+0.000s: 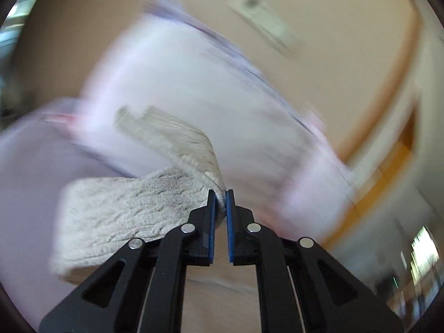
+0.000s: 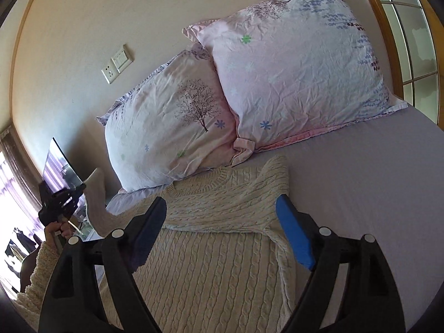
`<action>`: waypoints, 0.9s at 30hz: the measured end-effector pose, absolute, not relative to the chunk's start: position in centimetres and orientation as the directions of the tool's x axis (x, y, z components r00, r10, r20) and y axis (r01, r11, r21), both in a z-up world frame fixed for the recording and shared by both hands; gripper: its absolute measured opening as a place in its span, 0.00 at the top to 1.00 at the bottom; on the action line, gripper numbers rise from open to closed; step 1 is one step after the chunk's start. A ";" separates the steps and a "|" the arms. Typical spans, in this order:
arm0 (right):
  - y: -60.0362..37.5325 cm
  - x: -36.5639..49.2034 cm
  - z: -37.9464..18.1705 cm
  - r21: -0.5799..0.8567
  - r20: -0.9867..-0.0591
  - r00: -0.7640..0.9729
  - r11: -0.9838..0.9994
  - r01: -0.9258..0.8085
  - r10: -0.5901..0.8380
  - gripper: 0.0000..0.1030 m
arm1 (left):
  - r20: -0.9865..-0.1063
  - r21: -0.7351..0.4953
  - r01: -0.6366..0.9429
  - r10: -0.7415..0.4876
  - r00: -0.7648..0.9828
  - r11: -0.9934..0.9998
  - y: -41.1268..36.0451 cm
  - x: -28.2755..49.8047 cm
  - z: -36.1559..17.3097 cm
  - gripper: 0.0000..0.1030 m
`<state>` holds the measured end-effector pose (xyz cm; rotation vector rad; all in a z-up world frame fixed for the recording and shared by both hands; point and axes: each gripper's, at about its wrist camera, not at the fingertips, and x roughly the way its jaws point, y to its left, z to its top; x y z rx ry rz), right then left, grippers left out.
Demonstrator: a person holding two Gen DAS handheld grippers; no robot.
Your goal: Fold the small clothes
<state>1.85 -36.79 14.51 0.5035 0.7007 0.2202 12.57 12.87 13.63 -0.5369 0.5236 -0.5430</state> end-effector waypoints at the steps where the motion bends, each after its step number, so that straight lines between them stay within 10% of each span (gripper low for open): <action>1: -36.7 1.6 14.2 0.512 -0.570 0.735 0.858 -0.032 0.367 0.20 | -0.336 -0.567 0.425 -0.669 0.663 0.706 8.6 12.5 13.6 0.87; 9: -39.1 -4.7 12.4 0.580 -0.587 0.611 0.803 -0.139 0.530 0.15 | -0.484 -0.470 0.632 -0.779 0.399 0.616 1.6 5.9 10.2 0.28; 19: -40.4 -13.1 4.2 0.810 -0.535 0.311 0.582 -0.076 0.785 0.16 | -0.479 -0.629 0.388 -0.729 0.489 0.674 20.1 -8.8 3.4 0.21; 27: -38.3 -12.4 -1.0 0.904 -0.411 0.261 0.428 -0.011 0.874 0.30 | -0.535 -0.697 0.303 -0.753 0.384 0.650 18.0 -9.3 -2.8 0.21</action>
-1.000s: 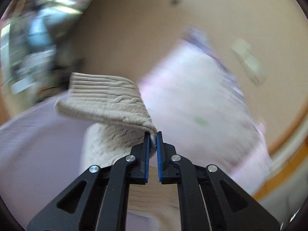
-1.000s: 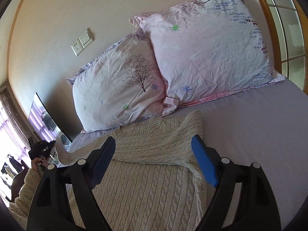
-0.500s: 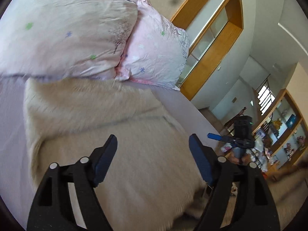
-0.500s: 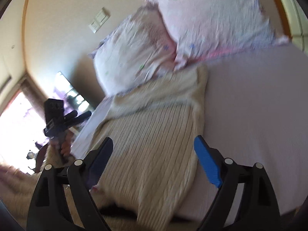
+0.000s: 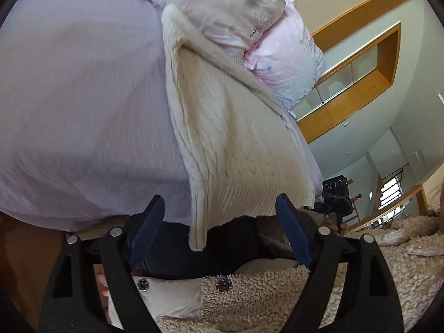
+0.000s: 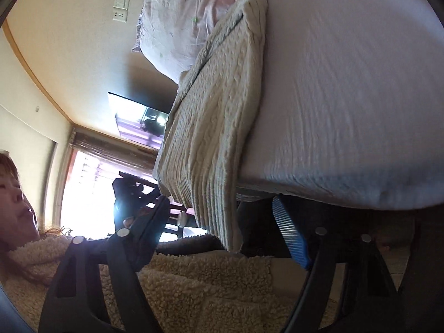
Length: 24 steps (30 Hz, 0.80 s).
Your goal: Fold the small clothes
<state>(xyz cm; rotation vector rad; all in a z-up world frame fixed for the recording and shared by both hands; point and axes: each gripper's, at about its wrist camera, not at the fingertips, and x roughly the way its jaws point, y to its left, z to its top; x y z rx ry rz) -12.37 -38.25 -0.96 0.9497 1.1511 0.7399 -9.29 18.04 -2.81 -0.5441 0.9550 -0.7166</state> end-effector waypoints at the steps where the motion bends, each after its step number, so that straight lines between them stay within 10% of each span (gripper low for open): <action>1: -37.9 -12.3 -1.0 0.909 -0.399 0.261 0.417 -0.017 0.879 0.34 | -0.541 -0.701 0.297 -0.755 0.370 0.648 17.6 -9.0 -3.4 0.22; 3: -37.3 -12.3 -1.2 0.921 -0.367 0.263 0.389 -0.037 0.893 0.52 | -0.542 -0.714 0.285 -0.763 0.354 0.639 16.9 -8.3 -4.1 0.27; 5: -36.6 -12.2 -0.9 0.921 -0.355 0.255 0.383 -0.068 0.899 0.85 | -0.497 -0.768 0.262 -0.803 0.330 0.584 16.5 -7.4 -4.9 0.62; 6: -36.5 -12.2 -0.5 0.917 -0.356 0.256 0.389 -0.090 0.899 0.91 | -0.478 -0.791 0.249 -0.819 0.317 0.559 16.7 -7.5 -5.2 0.90; 7: -36.3 -12.2 0.2 0.912 -0.356 0.259 0.394 -0.116 0.898 0.91 | -0.473 -0.801 0.240 -0.826 0.307 0.548 16.6 -7.5 -5.2 0.93; 16: -37.0 -3.5 13.3 0.763 -0.297 0.475 0.505 -0.404 0.828 0.92 | -0.328 -0.718 0.456 -0.834 0.445 0.526 15.9 -1.9 6.0 0.94; 24: -38.9 14.0 10.1 0.737 -0.444 0.721 0.674 -0.044 0.532 0.89 | -0.381 -0.751 0.159 -0.617 0.689 0.641 14.7 16.9 6.5 0.85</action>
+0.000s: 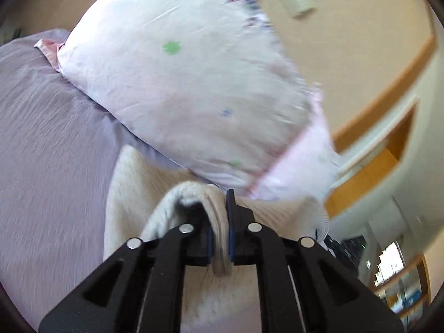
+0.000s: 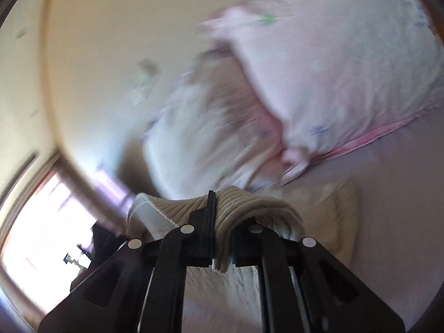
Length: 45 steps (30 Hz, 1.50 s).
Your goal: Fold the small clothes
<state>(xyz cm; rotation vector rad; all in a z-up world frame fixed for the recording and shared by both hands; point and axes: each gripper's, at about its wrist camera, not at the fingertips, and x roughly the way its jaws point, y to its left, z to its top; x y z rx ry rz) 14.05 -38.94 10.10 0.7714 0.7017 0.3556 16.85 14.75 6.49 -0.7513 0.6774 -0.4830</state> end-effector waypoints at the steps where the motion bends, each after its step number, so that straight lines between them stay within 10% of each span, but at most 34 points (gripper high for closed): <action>1: -38.8 15.8 8.7 0.705 -0.534 0.695 0.707 0.053 0.481 0.77 | -0.434 -0.736 0.108 -0.589 0.682 0.668 14.2 18.6 5.7 0.67; 4: -38.7 16.3 7.3 0.684 -0.582 0.695 0.716 0.137 0.423 0.20 | -0.490 -0.743 0.030 -0.574 0.657 0.669 14.4 19.6 4.3 0.33; 6: -39.0 15.0 7.6 0.690 -0.502 0.758 0.721 0.061 0.416 0.10 | -0.477 -0.732 0.051 -0.564 0.674 0.679 15.3 18.5 4.6 0.21; 17: -40.0 14.7 6.6 0.749 -0.440 0.759 0.663 0.015 0.480 0.07 | -0.597 -0.715 -0.039 -0.581 0.552 0.698 16.8 18.6 0.1 0.36; 20: -40.2 14.5 6.5 0.771 -0.420 0.752 0.637 0.000 0.509 0.07 | -0.611 -0.716 -0.054 -0.586 0.532 0.696 15.9 18.9 -0.5 0.68; 31: -43.8 13.4 8.5 0.807 -0.314 0.807 0.589 -0.052 0.501 0.07 | -0.191 -0.918 0.220 -0.854 0.483 0.330 2.5 20.4 7.9 0.83; 38: -47.5 12.9 7.5 0.811 -0.363 0.818 0.583 0.042 0.446 0.07 | -0.032 -0.979 0.196 -0.993 0.115 0.054 -15.2 23.1 5.5 0.58; 40: -48.1 13.2 6.9 0.830 -0.380 0.799 0.554 0.071 0.466 0.06 | -0.102 -0.953 0.265 -0.978 0.180 0.148 -13.5 22.6 6.3 0.33; 45: -46.1 15.6 4.5 0.796 -0.533 0.645 0.583 0.163 0.548 0.06 | -0.474 -0.735 0.275 -0.759 0.447 0.620 -6.7 21.8 6.7 0.23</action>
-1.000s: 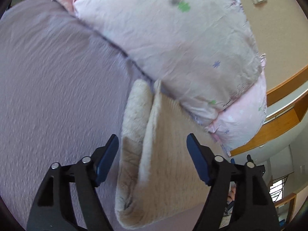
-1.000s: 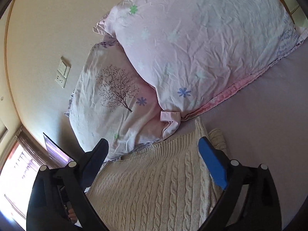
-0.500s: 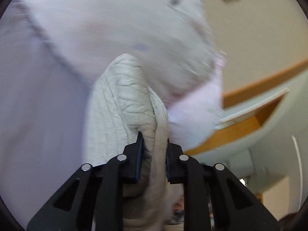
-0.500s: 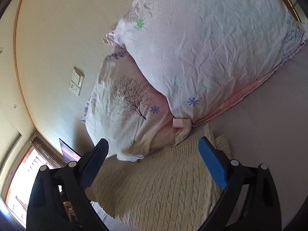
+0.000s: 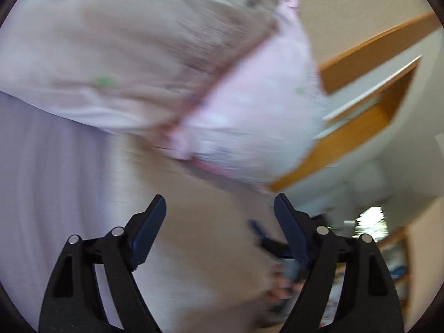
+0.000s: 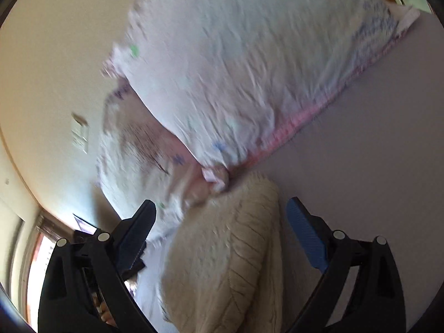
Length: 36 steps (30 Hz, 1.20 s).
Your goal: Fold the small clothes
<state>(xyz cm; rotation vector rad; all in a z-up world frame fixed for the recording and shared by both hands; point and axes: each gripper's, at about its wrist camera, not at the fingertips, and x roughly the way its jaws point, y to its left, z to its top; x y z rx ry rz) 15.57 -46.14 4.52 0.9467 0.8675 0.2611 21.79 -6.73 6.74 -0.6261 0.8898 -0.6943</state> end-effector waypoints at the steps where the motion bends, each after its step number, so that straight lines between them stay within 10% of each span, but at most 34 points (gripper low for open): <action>1: -45.6 15.9 4.1 0.786 -0.556 0.616 0.594 0.172 0.558 0.06 | -0.523 -0.701 0.257 -0.725 0.449 0.665 -6.1 21.8 6.0 0.23; 6: -43.9 16.7 1.8 0.733 -0.649 0.499 0.647 0.210 0.574 0.18 | -0.644 -0.674 0.223 -0.708 0.290 0.704 -8.8 21.8 1.3 0.22; 10: -43.0 16.8 1.1 0.733 -0.652 0.482 0.650 0.200 0.586 0.54 | -0.648 -0.674 0.227 -0.710 0.276 0.703 -10.0 21.8 -0.6 0.22; 13: -42.7 16.6 1.5 0.773 -0.596 0.516 0.614 0.160 0.616 0.65 | -0.607 -0.713 0.208 -0.738 0.294 0.669 -9.4 22.3 -0.9 0.50; 17: -41.1 16.8 2.3 0.858 -0.451 0.531 0.512 0.038 0.717 0.67 | -0.575 -0.714 0.269 -0.760 0.303 0.647 -6.7 21.3 2.0 0.62; 24: -38.8 16.4 4.4 0.708 -0.584 0.567 0.706 0.006 0.581 0.31 | -0.668 -0.422 0.260 -0.492 0.559 0.869 -1.0 18.9 6.0 0.33; 26: -38.0 16.5 4.2 0.713 -0.576 0.541 0.700 -0.033 0.613 0.37 | -0.653 -0.402 0.256 -0.471 0.593 0.879 0.0 16.9 6.8 0.25; 27: -37.4 16.7 3.8 0.712 -0.580 0.508 0.699 -0.062 0.637 0.77 | -0.652 -0.390 0.260 -0.464 0.599 0.883 0.1 16.1 6.9 0.22; 28: -36.9 16.9 3.7 0.686 -0.611 0.486 0.725 -0.070 0.625 0.90 | -0.655 -0.376 0.261 -0.454 0.604 0.889 0.0 15.2 6.9 0.19; 36: -36.9 16.5 3.9 0.503 -0.713 0.589 0.863 0.052 0.380 0.89 | -0.678 -0.334 0.272 -0.430 0.596 0.903 -1.9 8.5 4.1 0.02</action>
